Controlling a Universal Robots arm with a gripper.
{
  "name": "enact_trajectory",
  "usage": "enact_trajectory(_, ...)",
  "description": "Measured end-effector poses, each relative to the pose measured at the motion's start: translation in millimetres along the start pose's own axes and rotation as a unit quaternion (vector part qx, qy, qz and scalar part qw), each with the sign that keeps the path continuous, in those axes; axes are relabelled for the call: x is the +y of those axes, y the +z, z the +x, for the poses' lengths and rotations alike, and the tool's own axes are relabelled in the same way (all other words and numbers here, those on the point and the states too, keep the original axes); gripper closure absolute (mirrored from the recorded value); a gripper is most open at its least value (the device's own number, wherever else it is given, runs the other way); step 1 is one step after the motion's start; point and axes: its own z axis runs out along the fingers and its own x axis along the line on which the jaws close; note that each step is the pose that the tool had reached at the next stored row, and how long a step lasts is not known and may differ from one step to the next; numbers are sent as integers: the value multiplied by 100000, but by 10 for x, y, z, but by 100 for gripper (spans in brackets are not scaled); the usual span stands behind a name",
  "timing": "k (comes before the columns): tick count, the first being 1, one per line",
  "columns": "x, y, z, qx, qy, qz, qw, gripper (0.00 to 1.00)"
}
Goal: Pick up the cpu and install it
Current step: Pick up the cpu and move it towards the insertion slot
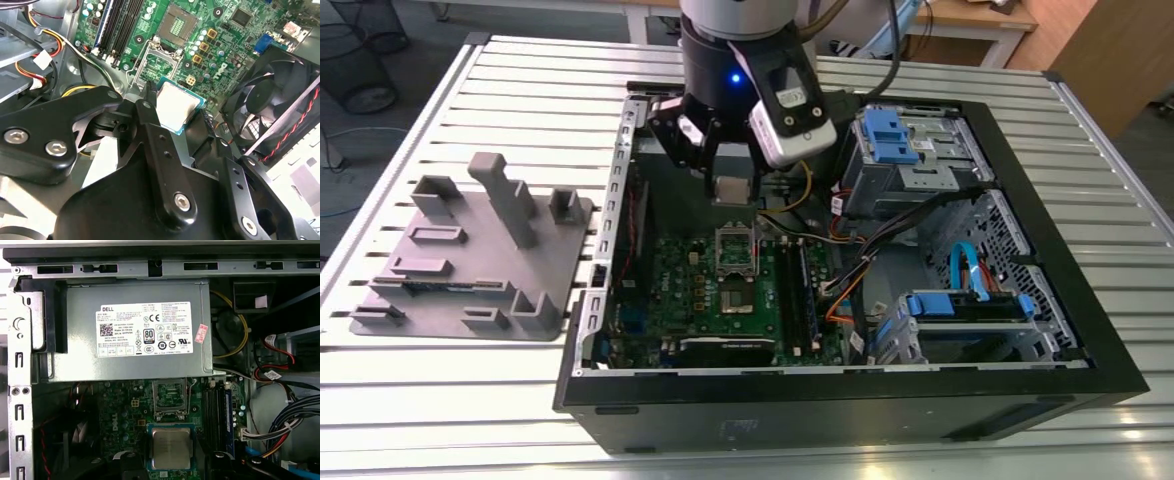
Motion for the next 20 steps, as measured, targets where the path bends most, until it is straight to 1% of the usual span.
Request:
enact_trajectory(4,-18,13,-1,-4,-2,-1,100000,53)
enact_trajectory(10,-69,42,-2,-2,1,4,100000,53)
enact_trajectory(20,-83,52,-3,0,-3,5,100000,53)
